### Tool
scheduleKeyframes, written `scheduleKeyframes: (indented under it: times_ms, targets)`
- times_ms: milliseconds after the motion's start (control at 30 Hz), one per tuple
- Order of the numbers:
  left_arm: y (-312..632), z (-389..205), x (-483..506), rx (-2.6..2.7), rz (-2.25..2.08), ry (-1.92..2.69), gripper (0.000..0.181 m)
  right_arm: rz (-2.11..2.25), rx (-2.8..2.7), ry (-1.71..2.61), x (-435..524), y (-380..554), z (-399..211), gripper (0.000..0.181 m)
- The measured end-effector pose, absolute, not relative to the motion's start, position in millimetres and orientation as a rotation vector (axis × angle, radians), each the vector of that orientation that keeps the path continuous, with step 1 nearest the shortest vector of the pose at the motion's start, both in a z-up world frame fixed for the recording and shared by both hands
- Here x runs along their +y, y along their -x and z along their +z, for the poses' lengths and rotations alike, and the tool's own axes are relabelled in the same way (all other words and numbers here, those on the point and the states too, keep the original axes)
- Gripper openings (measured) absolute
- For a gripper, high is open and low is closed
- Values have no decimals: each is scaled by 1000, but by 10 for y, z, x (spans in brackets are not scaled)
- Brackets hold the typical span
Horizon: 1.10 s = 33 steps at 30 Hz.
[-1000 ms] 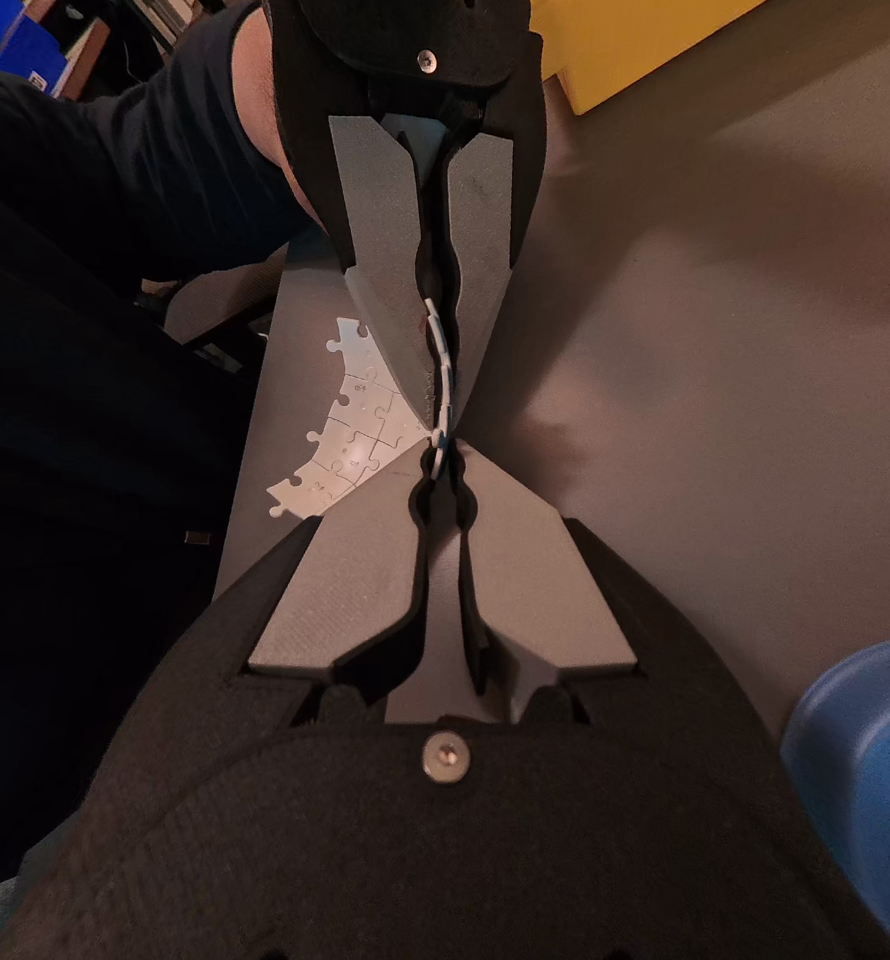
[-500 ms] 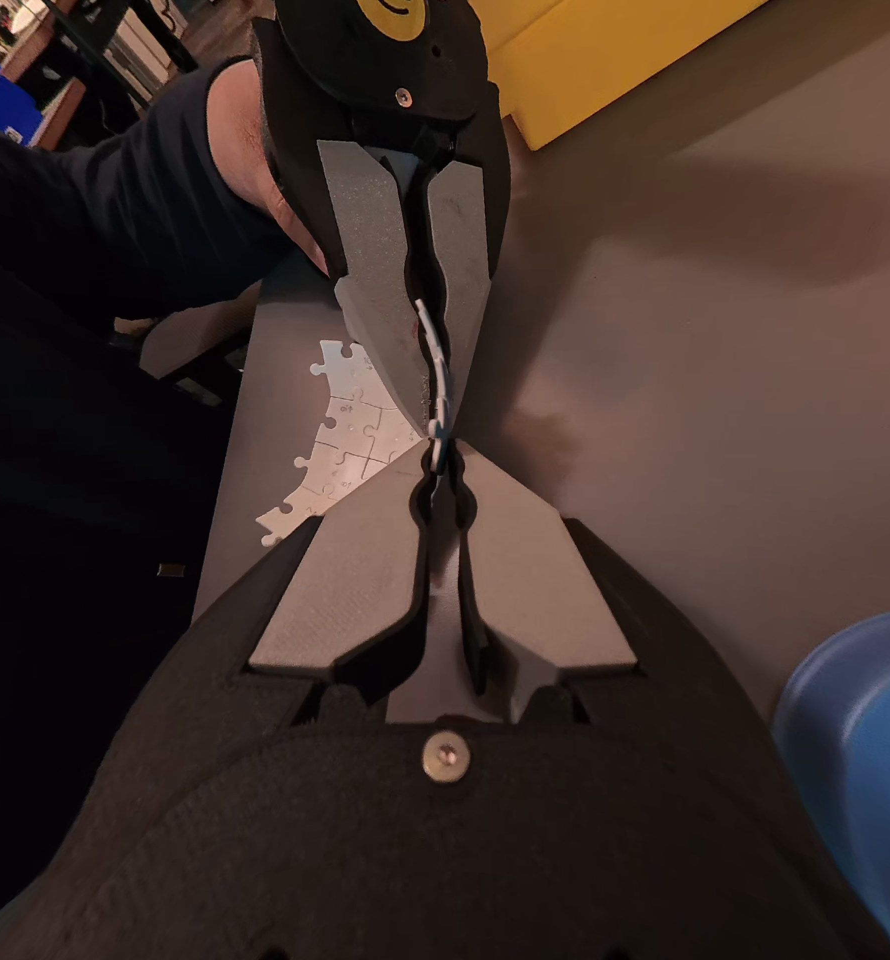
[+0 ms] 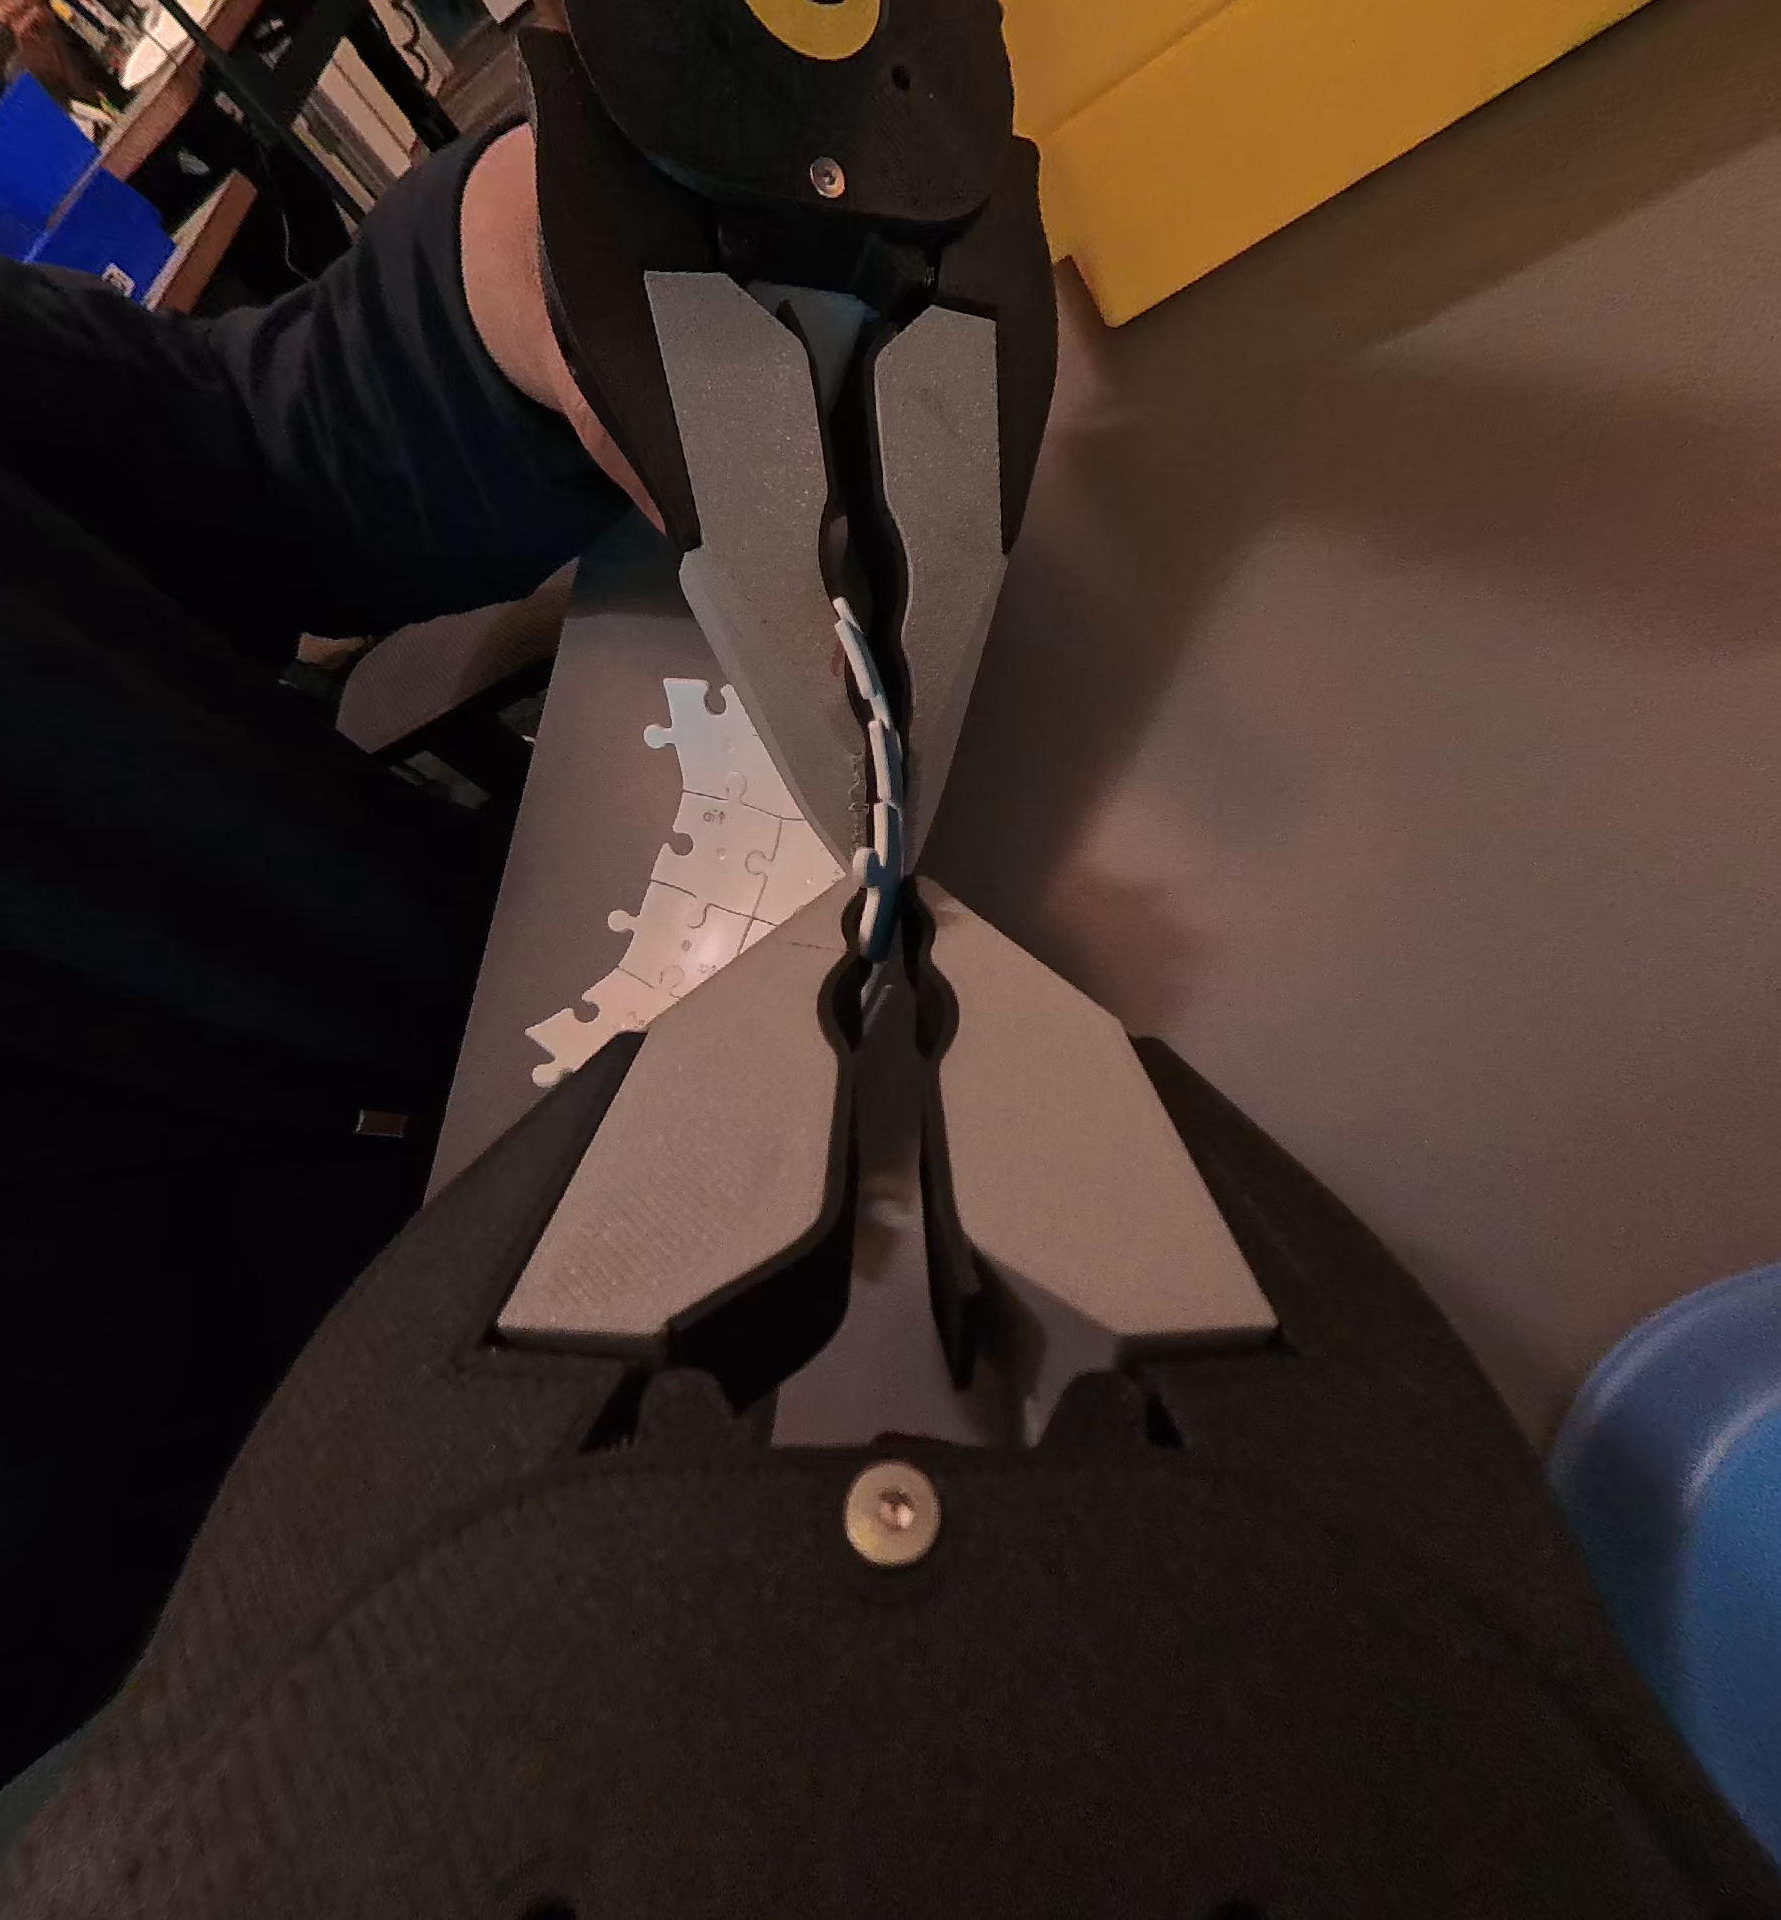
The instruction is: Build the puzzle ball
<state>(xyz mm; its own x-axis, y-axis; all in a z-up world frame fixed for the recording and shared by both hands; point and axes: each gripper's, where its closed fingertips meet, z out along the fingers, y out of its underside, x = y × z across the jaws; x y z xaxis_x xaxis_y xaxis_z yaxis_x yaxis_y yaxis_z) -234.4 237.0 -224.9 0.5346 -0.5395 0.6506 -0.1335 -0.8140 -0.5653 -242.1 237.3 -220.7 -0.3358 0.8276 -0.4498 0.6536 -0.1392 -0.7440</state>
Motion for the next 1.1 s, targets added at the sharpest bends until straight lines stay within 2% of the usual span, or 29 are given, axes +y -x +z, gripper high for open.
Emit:
scheduleKeyframes:
  times_ms: [567,833,967,1100]
  targets:
    - [2425,-2178,2401,533,-1219,2296,0,1527,-1835,1708,2405,2505,-2126,0]
    - [2439,-2166,2469,480,-1211,2301,0,1648,-1740,1710,2498,2493,-1994,9]
    - [2388,-2150,2460,460,-1250,2299,0,1604,-1760,1694,2496,2518,-2022,0]
    - [2377,-2132,2478,455,-1234,2297,0,1558,-1764,1673,2514,2521,-2009,0]
